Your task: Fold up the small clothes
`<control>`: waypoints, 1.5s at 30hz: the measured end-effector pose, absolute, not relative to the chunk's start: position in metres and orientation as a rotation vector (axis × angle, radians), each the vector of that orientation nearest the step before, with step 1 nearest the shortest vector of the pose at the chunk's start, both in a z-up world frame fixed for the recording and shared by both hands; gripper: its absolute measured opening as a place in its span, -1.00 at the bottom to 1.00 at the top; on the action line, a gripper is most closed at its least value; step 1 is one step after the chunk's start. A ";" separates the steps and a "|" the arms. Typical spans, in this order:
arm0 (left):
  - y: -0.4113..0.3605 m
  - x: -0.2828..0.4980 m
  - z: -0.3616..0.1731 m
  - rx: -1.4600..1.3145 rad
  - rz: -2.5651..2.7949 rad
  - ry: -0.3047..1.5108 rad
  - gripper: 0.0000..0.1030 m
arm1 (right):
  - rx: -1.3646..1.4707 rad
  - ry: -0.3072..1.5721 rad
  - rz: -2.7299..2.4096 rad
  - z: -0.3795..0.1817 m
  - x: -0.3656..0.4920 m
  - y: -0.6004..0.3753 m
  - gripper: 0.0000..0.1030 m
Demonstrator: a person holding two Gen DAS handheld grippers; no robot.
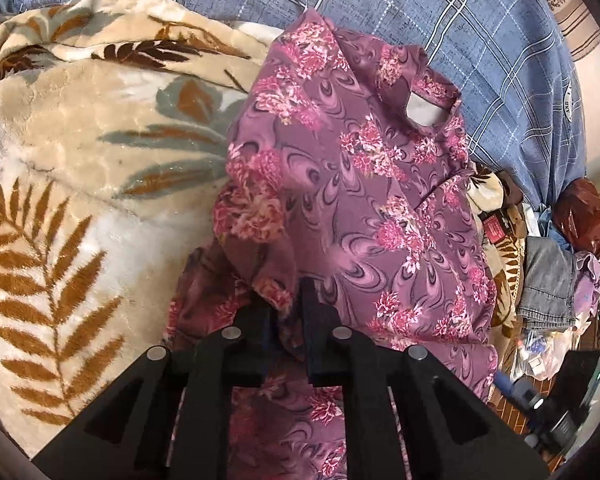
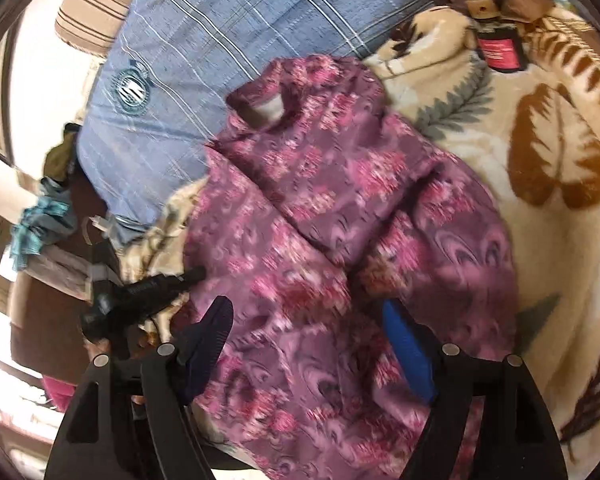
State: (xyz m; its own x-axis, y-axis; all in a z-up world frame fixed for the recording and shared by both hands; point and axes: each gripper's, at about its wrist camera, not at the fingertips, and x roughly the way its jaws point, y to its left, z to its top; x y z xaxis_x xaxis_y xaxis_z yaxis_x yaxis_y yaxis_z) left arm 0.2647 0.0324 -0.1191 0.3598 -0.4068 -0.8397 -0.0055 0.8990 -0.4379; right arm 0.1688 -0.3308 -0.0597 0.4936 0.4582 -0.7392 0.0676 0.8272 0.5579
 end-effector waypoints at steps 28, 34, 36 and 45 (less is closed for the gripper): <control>0.053 0.260 -0.078 -0.294 -0.272 1.155 -0.04 | 0.378 1.066 0.095 -0.044 0.107 -0.336 0.46; 0.094 0.269 -0.078 -0.268 -0.092 1.133 -0.04 | 0.392 0.977 0.238 -0.020 0.115 -0.301 0.47; 0.093 0.268 -0.083 -0.229 -0.109 1.165 -0.04 | 0.392 0.979 0.331 -0.025 0.118 -0.270 0.47; 0.121 0.193 -0.115 -0.380 -0.222 1.272 -0.04 | 0.298 1.062 0.627 -0.084 0.100 -0.136 0.46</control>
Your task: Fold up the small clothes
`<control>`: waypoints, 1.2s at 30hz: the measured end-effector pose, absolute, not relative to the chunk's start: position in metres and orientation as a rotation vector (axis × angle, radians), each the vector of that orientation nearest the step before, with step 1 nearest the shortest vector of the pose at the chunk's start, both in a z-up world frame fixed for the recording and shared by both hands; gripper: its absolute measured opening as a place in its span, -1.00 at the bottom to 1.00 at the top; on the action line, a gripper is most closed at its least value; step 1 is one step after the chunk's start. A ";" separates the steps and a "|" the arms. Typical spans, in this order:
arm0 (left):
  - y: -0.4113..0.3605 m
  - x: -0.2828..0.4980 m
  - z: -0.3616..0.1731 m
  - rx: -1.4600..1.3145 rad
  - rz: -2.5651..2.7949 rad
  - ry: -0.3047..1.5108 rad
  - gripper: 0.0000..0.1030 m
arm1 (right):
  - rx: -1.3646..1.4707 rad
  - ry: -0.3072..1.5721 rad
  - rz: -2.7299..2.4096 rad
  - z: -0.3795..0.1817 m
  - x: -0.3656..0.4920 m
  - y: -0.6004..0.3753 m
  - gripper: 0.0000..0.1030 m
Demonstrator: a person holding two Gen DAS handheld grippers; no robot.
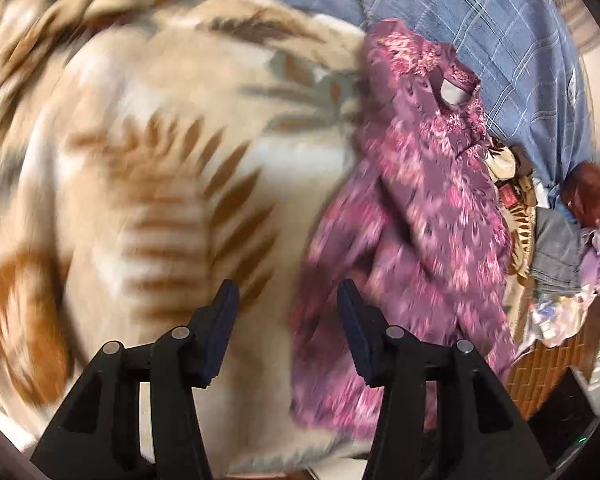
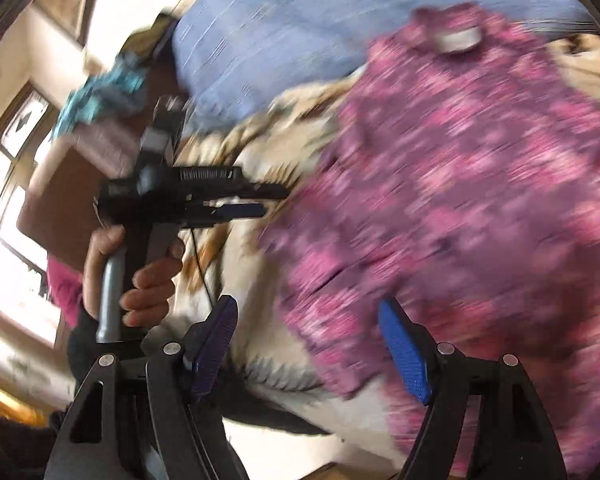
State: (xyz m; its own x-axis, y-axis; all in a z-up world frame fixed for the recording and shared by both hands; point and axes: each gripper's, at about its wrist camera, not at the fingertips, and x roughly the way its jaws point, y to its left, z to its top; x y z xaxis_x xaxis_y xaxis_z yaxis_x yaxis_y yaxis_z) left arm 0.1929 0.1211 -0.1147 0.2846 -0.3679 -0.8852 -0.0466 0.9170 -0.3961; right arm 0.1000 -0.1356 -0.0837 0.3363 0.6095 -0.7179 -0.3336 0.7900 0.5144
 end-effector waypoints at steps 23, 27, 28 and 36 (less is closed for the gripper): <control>0.142 0.180 -0.144 -0.573 -0.231 1.299 -0.04 | 0.197 0.998 0.631 -0.085 0.064 -0.111 -0.89; 0.136 0.179 -0.143 -0.626 -0.292 1.288 0.01 | 0.234 1.037 0.746 -0.077 0.042 -0.104 -0.89; 0.133 0.179 -0.143 -0.626 -0.309 1.293 0.01 | 0.228 1.053 0.761 -0.083 0.039 -0.099 -0.89; 0.103 0.170 -0.147 -0.569 -0.432 1.377 -0.86 | 0.209 1.070 0.777 -0.099 0.032 -0.069 -0.89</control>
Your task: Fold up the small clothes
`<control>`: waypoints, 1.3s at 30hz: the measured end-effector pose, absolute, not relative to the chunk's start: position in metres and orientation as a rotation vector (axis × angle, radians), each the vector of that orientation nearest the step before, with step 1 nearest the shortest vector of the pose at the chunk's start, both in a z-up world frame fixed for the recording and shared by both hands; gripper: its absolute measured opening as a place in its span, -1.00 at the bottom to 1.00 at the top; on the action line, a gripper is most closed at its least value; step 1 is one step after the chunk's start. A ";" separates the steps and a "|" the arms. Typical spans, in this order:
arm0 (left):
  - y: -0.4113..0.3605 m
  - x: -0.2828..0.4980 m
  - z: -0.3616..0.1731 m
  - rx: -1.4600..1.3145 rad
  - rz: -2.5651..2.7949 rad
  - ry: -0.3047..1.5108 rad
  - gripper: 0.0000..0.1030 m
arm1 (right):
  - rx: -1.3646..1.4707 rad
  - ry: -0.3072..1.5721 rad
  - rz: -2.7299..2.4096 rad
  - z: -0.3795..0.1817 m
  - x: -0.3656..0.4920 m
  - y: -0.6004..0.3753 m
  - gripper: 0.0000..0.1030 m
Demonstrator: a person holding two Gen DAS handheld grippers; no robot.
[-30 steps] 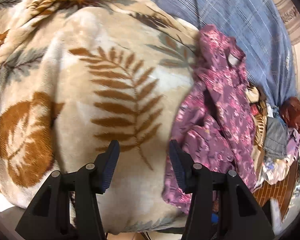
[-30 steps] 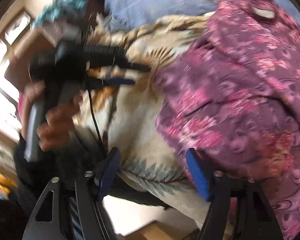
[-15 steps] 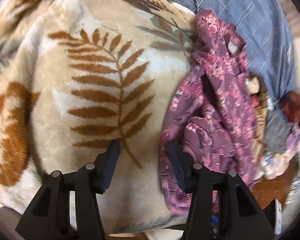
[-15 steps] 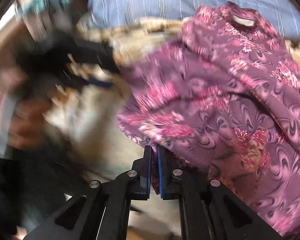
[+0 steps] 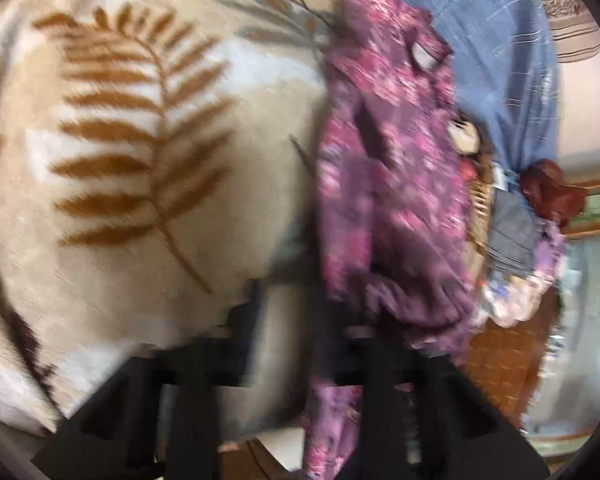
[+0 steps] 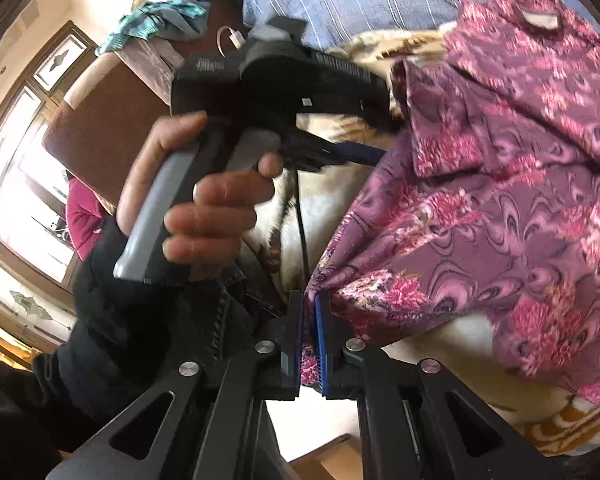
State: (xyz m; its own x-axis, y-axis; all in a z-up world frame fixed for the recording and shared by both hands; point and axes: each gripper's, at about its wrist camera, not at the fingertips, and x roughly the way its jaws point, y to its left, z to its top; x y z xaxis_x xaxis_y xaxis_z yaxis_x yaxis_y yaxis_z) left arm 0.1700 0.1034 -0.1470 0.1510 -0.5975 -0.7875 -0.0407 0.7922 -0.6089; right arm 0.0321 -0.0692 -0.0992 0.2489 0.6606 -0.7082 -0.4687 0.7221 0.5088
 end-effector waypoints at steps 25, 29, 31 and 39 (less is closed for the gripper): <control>0.098 0.109 -0.147 -0.509 -0.467 1.354 -0.96 | 0.331 1.128 0.865 -0.134 0.056 -0.059 -0.89; 0.111 0.095 -0.127 -0.579 -0.486 1.238 -0.97 | 0.345 1.089 0.875 -0.122 0.052 -0.062 -0.89; 0.117 0.087 -0.117 -0.577 -0.461 1.178 -0.97 | 0.332 1.064 0.887 -0.112 0.047 -0.062 -0.89; 0.108 0.101 -0.138 -0.414 -0.201 1.247 -0.86 | 0.382 1.259 0.810 -0.166 0.070 -0.051 -0.70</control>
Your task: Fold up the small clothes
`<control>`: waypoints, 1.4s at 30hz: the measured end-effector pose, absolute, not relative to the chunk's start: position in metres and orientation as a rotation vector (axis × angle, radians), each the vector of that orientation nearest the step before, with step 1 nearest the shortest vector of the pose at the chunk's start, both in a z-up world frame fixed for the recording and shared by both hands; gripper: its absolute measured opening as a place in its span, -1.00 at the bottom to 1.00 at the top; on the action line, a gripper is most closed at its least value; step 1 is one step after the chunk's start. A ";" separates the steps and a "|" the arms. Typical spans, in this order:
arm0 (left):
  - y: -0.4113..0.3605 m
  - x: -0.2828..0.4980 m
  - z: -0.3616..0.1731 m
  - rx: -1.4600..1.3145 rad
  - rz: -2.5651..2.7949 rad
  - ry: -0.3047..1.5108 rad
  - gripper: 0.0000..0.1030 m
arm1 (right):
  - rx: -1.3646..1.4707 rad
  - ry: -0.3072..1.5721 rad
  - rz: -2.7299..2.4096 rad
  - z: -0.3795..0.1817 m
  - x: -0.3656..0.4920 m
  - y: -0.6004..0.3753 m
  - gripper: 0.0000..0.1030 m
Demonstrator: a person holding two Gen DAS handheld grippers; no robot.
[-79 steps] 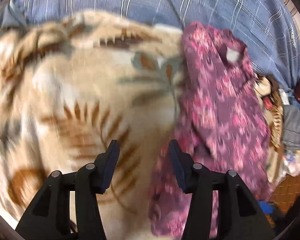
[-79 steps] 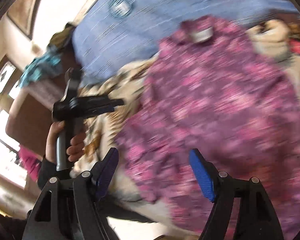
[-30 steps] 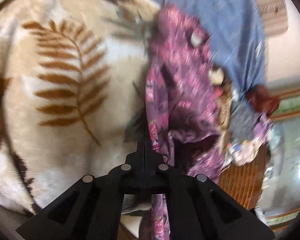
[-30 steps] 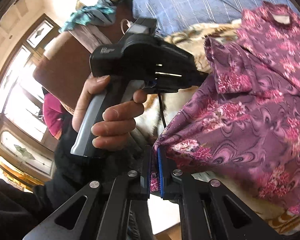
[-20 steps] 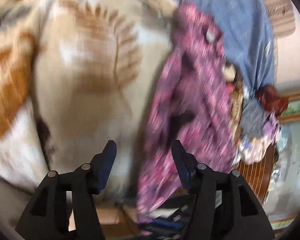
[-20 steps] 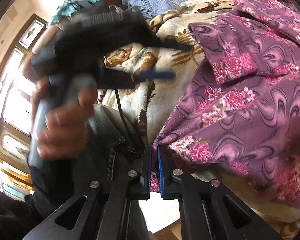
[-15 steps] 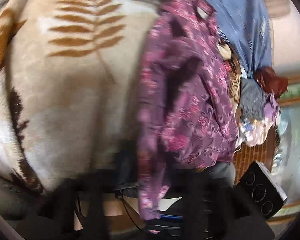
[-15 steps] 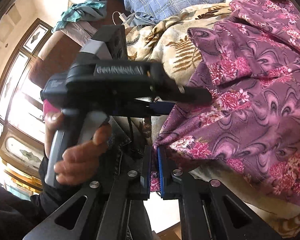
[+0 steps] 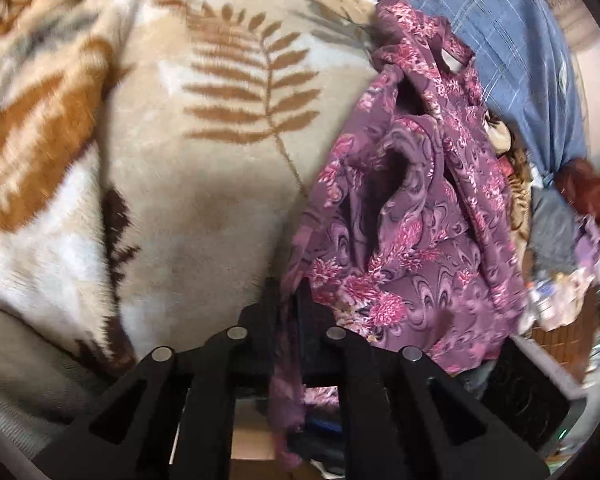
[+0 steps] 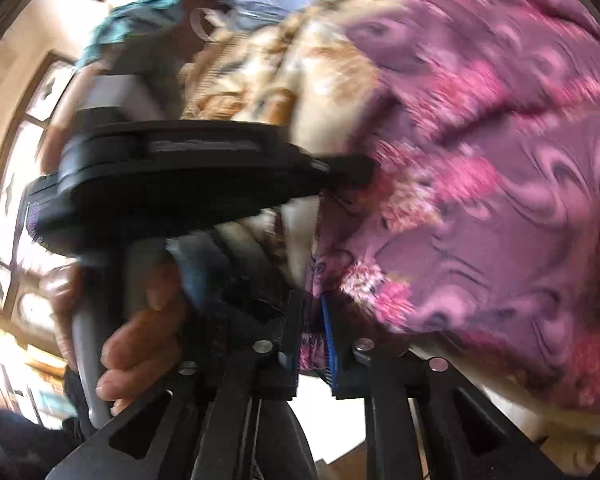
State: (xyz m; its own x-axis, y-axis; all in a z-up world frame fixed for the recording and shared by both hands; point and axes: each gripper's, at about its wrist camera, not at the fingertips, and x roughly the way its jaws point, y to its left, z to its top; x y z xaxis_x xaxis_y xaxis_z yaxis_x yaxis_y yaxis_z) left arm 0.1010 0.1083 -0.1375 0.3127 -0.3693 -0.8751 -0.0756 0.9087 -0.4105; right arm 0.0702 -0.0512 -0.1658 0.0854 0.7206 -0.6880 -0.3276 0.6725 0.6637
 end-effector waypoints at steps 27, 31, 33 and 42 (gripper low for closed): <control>-0.128 0.036 -0.094 0.057 -0.737 1.084 0.04 | 0.702 1.024 -0.088 -0.135 0.022 -0.409 -0.31; -0.144 0.019 -0.101 0.144 -0.765 1.063 0.04 | 0.659 1.020 0.006 -0.125 0.026 -0.391 -0.92; -0.156 0.009 -0.102 0.215 -0.792 1.032 0.04 | 0.691 0.964 0.069 -0.109 0.019 -0.388 -0.93; -0.227 -0.017 -0.146 0.565 -0.877 0.934 0.05 | 0.868 0.863 0.195 -0.083 -0.036 -0.406 -0.93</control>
State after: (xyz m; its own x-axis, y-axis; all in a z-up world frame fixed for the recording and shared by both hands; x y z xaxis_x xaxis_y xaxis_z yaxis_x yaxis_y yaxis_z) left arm -0.0171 -0.2272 -0.1459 0.3054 -0.3938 -0.8670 0.8405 0.5395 0.0511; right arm -0.0362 -0.4061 -0.0828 0.6560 0.4780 -0.5841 0.1799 0.6525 0.7361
